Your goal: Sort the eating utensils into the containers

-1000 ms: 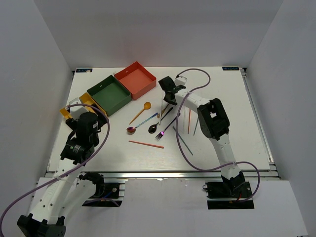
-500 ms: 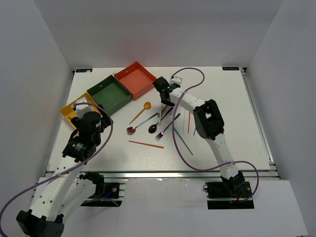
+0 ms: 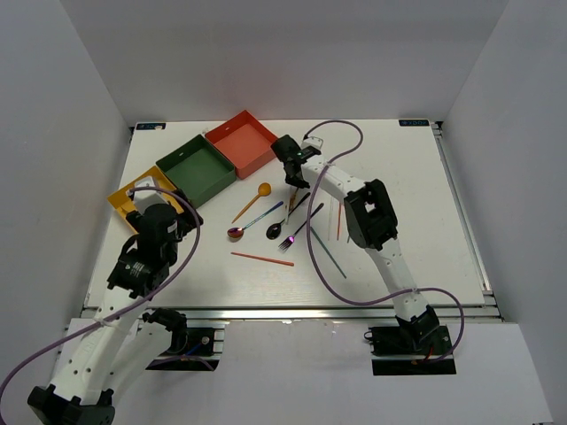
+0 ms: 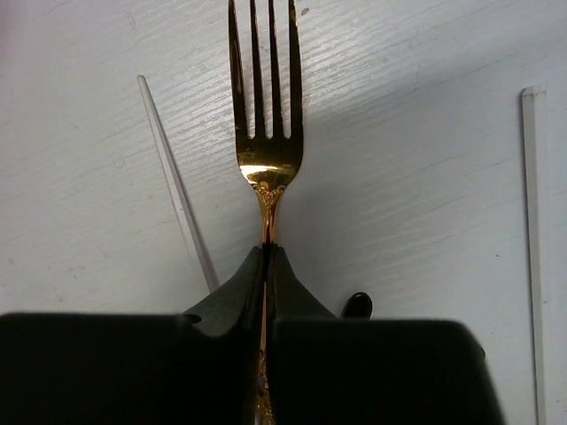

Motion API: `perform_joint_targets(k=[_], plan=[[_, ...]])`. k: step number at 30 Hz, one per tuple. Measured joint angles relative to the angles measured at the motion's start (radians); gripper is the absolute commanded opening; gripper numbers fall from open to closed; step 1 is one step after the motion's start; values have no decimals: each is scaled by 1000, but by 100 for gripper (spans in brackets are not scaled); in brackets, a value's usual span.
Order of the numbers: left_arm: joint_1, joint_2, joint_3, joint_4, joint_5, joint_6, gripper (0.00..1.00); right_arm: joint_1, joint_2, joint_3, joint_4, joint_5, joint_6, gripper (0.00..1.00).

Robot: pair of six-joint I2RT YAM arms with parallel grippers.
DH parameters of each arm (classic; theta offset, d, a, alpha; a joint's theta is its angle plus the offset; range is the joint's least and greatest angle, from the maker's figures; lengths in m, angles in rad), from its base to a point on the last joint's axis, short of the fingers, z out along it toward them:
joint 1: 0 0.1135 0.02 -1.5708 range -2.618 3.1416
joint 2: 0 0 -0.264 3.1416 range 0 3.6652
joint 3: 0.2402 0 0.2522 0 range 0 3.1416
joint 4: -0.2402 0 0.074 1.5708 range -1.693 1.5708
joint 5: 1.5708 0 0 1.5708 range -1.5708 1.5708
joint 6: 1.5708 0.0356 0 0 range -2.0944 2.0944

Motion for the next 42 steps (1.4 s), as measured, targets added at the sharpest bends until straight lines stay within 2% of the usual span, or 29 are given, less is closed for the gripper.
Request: perform_joint_targets(k=[7,12,17,21,26,31,34,40,41,42], plan=[[0,6,0,0,21,0,98,-25,-63,-102,66,-50,6,0],[0,28,14,-5,60,-16,98,-41,-118,-181,71,-39,-50,0],[0,39,42,41,147,-51,98,-50,-270,-337,148,-49,-173,0],[0,65,43,123,219,-81,98,-51,-401,-425,269,-115,-271,0],[0,154,43,262,332,-129,98,-48,-571,-599,444,-330,-385,0],[0,260,56,385,469,-174,98,-18,-706,-780,616,-691,-460,0],[0,323,90,415,527,-187,98,32,-757,-834,695,-849,-469,0],[0,433,166,402,575,-185,97,119,-787,-847,816,-1033,-467,0],[0,445,171,392,575,-184,95,125,-786,-843,814,-1045,-469,0],[0,454,172,387,574,-183,88,128,-785,-839,815,-1054,-471,0]])
